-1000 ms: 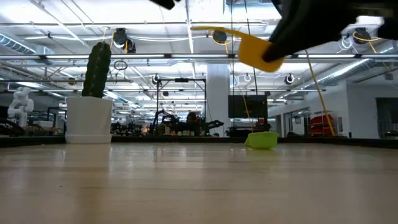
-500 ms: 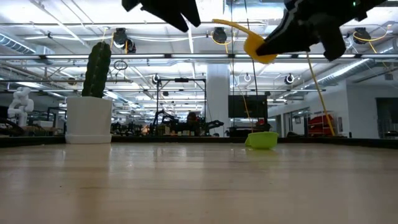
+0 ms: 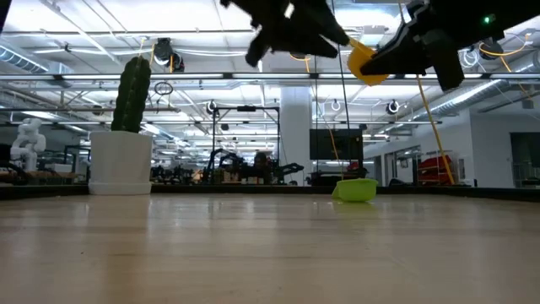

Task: Nest measuring cups in basket
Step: Stack the yellow measuring cup on top of the light blue measuring cup into the white bin

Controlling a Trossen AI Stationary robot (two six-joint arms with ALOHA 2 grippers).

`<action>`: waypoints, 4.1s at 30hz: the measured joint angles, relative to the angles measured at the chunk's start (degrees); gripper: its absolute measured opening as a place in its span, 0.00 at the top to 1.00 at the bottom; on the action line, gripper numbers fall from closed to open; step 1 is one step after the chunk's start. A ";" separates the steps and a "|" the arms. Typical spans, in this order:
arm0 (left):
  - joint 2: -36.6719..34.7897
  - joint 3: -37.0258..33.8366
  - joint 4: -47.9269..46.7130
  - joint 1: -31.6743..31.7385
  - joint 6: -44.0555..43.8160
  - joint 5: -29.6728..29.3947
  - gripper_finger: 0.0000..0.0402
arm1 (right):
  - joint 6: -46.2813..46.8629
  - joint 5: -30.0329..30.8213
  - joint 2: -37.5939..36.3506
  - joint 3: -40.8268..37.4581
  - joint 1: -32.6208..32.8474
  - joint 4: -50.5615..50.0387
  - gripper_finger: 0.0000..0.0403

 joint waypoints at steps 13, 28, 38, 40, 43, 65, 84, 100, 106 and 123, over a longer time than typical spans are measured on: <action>-5.57 -26.77 53.41 6.56 -0.52 15.94 0.87 | 3.85 2.40 3.09 -2.36 -0.02 10.08 0.99; -5.55 -29.98 59.27 7.10 -8.13 17.00 0.50 | 3.21 2.11 12.13 -2.35 -1.07 22.87 0.99; -5.55 -29.98 57.04 7.86 -9.99 14.12 0.42 | 1.67 2.38 12.44 -2.35 -1.01 24.19 0.99; -5.55 -29.98 55.99 7.86 -9.94 13.27 0.44 | 1.60 2.22 12.44 -2.32 -0.96 24.58 0.99; -5.55 -29.98 56.03 7.86 -9.32 9.73 0.47 | 1.65 2.23 12.41 -2.32 -1.03 25.05 0.99; -5.53 -29.76 58.74 7.78 -0.80 5.84 0.85 | 3.09 1.97 12.41 -2.32 -1.01 24.54 0.99; -5.54 -29.76 58.43 7.73 3.86 8.43 0.98 | 9.01 -8.83 9.28 -2.32 -1.07 20.19 0.77; -20.97 -29.83 27.22 4.25 6.07 11.16 0.98 | 33.16 -30.88 -9.71 -2.24 -1.07 -1.74 0.61; -24.64 -29.78 18.28 1.26 3.92 12.74 0.99 | 32.12 -34.29 -10.02 0.98 -1.73 -1.86 0.61; -24.17 -29.78 13.91 -3.44 -2.87 23.94 0.98 | 28.15 -49.23 13.52 16.53 -7.43 -1.12 0.61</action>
